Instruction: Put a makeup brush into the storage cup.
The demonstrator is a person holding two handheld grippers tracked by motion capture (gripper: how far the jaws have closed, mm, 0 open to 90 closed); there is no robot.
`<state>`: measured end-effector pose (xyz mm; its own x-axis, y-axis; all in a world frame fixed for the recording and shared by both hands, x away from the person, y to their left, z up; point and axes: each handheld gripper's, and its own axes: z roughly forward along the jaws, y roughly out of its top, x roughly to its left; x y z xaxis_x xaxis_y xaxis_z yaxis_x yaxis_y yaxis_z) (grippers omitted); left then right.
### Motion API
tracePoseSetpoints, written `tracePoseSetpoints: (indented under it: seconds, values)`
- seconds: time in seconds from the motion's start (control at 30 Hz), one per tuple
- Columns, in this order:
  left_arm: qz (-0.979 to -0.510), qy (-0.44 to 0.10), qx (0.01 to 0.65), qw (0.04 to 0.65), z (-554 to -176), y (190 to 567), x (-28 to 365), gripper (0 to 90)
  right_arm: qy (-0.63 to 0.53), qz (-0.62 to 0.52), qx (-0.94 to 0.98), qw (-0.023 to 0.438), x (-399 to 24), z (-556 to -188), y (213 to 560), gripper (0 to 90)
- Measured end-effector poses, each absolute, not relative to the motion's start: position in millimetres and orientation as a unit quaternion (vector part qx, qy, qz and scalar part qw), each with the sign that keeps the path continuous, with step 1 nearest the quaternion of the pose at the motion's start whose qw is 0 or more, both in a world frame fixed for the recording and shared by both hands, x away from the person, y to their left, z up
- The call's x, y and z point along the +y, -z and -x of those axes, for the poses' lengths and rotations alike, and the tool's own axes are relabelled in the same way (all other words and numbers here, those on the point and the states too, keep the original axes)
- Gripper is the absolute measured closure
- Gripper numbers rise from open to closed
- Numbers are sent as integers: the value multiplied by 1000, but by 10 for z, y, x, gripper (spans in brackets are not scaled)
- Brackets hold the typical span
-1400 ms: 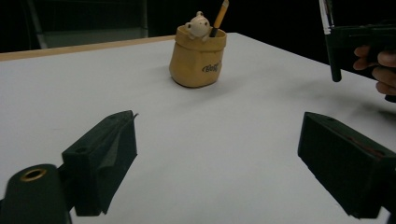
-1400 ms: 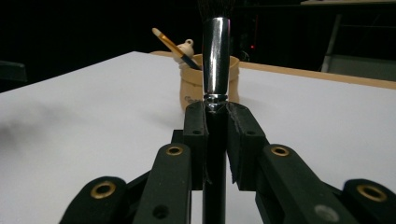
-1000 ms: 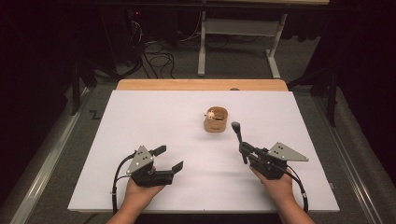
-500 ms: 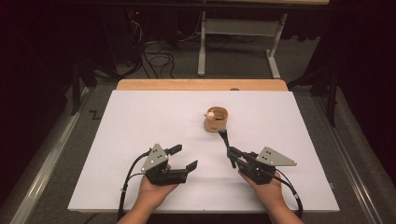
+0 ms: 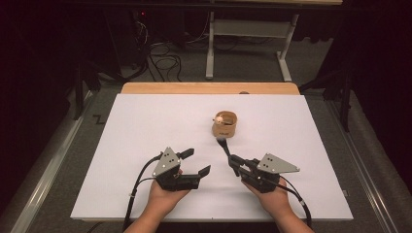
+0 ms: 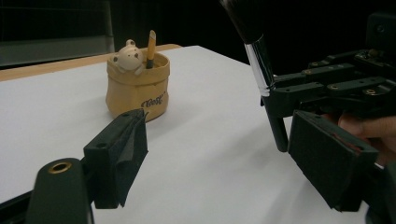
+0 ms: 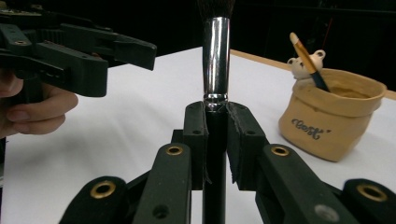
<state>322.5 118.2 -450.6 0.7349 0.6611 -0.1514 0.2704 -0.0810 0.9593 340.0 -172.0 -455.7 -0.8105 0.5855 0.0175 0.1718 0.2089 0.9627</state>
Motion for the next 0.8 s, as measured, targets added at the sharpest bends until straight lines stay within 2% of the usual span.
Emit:
tracePoseSetpoints:
  seconds: [0.43, 0.8]
  values:
    - [-712, -155, 321, 604, -3236, 4508, 1149, 228, -592, -236, 757, 145, -1623, -3363, 4641, 800]
    - [-713, -137, 308, 615, -3257, 4513, 1096, 314, -602, -223, 755, 135, -1540, -3351, 4652, 800]
